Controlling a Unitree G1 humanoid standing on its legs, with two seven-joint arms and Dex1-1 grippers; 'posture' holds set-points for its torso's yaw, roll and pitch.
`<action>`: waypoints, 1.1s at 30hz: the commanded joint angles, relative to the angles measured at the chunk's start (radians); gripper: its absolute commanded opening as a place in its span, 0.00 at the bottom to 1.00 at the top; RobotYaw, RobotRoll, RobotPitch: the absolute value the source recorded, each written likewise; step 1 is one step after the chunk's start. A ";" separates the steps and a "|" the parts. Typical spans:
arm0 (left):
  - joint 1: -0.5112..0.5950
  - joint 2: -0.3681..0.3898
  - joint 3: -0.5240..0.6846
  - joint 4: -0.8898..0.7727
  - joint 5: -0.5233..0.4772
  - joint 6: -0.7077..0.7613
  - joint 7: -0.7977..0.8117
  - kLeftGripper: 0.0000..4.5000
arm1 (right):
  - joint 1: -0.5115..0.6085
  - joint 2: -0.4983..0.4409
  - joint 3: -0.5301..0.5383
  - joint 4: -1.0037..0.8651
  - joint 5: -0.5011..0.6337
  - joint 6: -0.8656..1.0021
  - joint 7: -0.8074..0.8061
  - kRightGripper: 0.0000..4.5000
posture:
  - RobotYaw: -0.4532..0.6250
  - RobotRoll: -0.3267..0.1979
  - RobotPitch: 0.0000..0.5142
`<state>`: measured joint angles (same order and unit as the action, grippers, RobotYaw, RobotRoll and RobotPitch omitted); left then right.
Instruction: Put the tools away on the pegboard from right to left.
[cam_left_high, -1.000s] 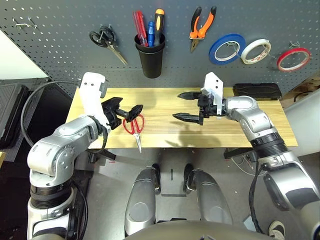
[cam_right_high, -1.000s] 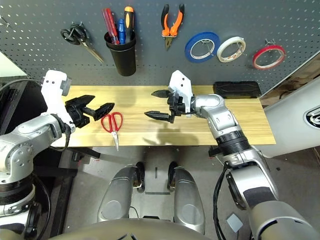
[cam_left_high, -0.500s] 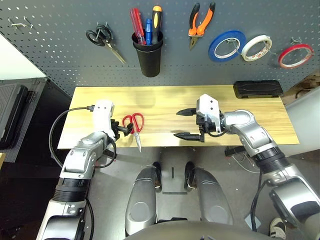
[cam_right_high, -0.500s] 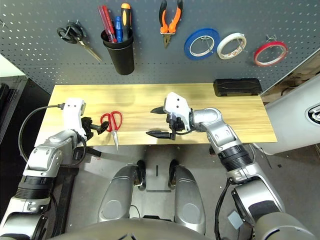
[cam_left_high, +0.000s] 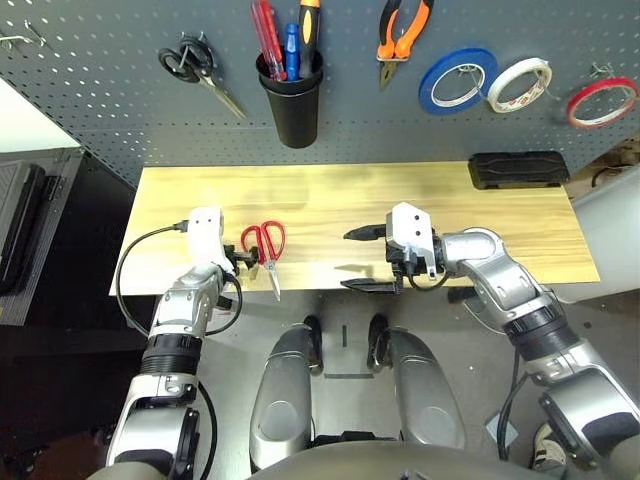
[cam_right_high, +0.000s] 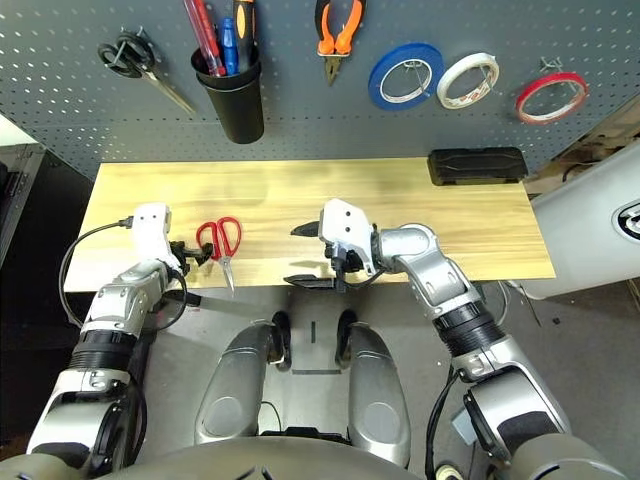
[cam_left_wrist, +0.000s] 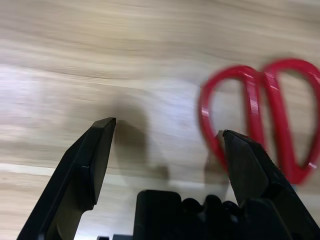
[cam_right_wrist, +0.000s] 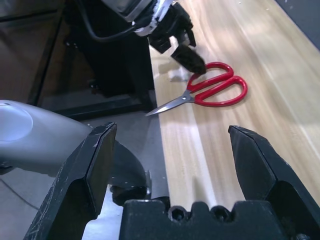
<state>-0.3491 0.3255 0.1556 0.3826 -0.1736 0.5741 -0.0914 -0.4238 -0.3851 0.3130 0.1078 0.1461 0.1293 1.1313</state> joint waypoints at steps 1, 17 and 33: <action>0.002 -0.017 0.035 0.060 -0.003 -0.020 0.016 1.00 | 0.023 -0.012 0.013 -0.034 0.014 0.023 0.011 1.00 | 0.38 0.62 0.71; -0.002 -0.061 0.035 0.073 0.012 -0.065 0.012 0.28 | -0.004 -0.041 -0.005 -0.023 0.033 0.029 0.020 1.00 | 0.39 0.62 0.69; 0.092 -0.054 0.077 -0.378 -0.032 0.039 0.009 0.01 | -0.044 -0.040 -0.105 0.083 0.128 -0.106 0.071 1.00 | 0.43 0.62 0.55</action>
<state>-0.2890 0.2595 0.2175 0.0738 -0.1945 0.5728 -0.0855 -0.4776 -0.4306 0.2348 0.1853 0.2311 0.0435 1.1799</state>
